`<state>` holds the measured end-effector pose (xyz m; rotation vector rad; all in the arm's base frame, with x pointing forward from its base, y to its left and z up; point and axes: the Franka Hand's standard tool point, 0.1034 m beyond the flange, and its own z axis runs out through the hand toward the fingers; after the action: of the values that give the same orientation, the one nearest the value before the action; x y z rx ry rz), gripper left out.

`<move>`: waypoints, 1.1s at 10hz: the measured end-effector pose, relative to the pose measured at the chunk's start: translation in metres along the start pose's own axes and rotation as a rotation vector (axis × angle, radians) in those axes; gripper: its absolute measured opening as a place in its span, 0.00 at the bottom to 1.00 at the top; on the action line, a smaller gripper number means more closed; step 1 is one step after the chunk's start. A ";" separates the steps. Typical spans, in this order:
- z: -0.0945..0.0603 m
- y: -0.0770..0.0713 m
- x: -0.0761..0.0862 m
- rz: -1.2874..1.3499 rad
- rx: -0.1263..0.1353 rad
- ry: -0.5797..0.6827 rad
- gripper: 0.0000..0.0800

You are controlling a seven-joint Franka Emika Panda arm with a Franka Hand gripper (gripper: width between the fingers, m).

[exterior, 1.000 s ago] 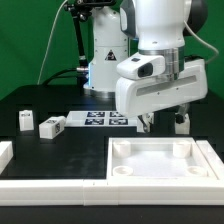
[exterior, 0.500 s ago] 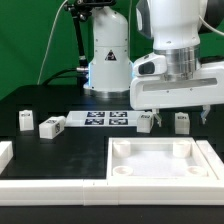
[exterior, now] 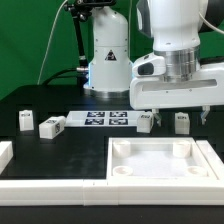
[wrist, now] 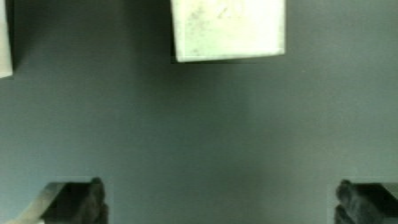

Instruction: Assemble one leg

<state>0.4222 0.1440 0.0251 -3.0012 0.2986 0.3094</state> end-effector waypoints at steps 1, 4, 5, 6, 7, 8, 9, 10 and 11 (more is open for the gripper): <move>0.003 -0.004 -0.005 -0.004 -0.013 -0.076 0.81; 0.008 -0.001 -0.018 -0.001 -0.052 -0.334 0.81; 0.011 0.000 -0.021 -0.003 -0.061 -0.416 0.81; 0.015 0.001 -0.022 0.002 -0.067 -0.473 0.81; 0.018 0.002 -0.028 0.004 -0.081 -0.571 0.81; 0.020 0.002 -0.031 0.005 -0.093 -0.665 0.81; 0.023 0.001 -0.030 0.004 -0.100 -0.740 0.81; 0.026 0.001 -0.029 0.003 -0.100 -0.768 0.81; 0.026 0.000 -0.029 -0.001 -0.099 -0.770 0.81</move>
Offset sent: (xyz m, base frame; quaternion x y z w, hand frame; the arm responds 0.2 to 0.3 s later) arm -0.0102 0.0053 -0.0013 -0.0140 -0.2403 0.0079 0.9706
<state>0.3888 0.1524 0.0059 -2.6945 0.1995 1.4403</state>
